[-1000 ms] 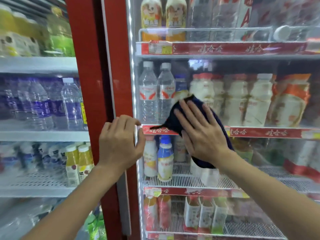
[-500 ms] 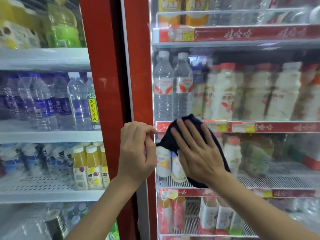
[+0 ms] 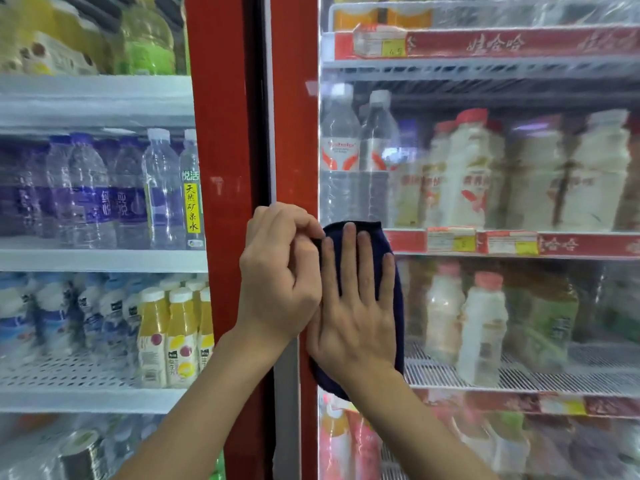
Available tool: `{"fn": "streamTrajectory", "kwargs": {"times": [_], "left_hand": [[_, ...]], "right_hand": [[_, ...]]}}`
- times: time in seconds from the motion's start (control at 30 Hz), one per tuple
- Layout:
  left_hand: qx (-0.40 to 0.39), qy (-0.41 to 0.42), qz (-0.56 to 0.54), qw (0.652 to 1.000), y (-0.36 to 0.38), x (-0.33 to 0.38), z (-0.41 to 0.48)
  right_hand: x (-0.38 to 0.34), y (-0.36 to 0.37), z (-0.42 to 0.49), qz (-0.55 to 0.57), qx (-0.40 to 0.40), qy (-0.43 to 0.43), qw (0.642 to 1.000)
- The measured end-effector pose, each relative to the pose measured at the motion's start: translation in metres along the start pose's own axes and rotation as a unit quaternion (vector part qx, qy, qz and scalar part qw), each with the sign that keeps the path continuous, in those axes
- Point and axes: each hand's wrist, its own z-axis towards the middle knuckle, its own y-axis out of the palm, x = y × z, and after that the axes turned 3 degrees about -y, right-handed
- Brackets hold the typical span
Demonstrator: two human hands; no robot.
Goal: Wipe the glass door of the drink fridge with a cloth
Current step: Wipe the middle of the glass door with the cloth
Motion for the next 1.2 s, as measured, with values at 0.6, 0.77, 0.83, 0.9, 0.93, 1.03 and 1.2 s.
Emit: {"fn": "streamTrajectory", "kwargs": {"times": [0.6, 0.77, 0.83, 0.9, 0.93, 1.03, 1.2], "left_hand": [[0.042, -0.058, 0.027, 0.997, 0.068, 0.022, -0.148], [0.003, -0.010, 0.258, 0.966, 0.095, 0.006, -0.136], [-0.012, 0.048, 0.294, 0.955, 0.095, 0.000, -0.116], [-0.016, 0.094, 0.307, 0.947, 0.095, -0.005, -0.081], [-0.018, 0.106, 0.316, 0.943, 0.095, -0.006, -0.066], [-0.031, 0.140, 0.349, 0.926, 0.097, -0.011, -0.058], [-0.066, 0.206, 0.372, 0.903, 0.094, -0.026, -0.131]], "right_hand": [[0.043, -0.058, -0.033, 0.621, 0.002, 0.146, 0.770], [0.089, -0.040, -0.057, 0.252, 0.184, 0.059, 0.948], [0.106, -0.026, -0.067, 0.118, 0.167, -0.022, 0.979], [0.117, -0.023, -0.067, 0.071, 0.154, -0.052, 0.984], [0.119, -0.022, -0.065, 0.064, 0.154, -0.060, 0.984], [0.123, -0.019, -0.065, 0.079, 0.164, -0.064, 0.981], [0.140, -0.016, -0.100, 0.116, 0.195, -0.032, 0.973]]}}
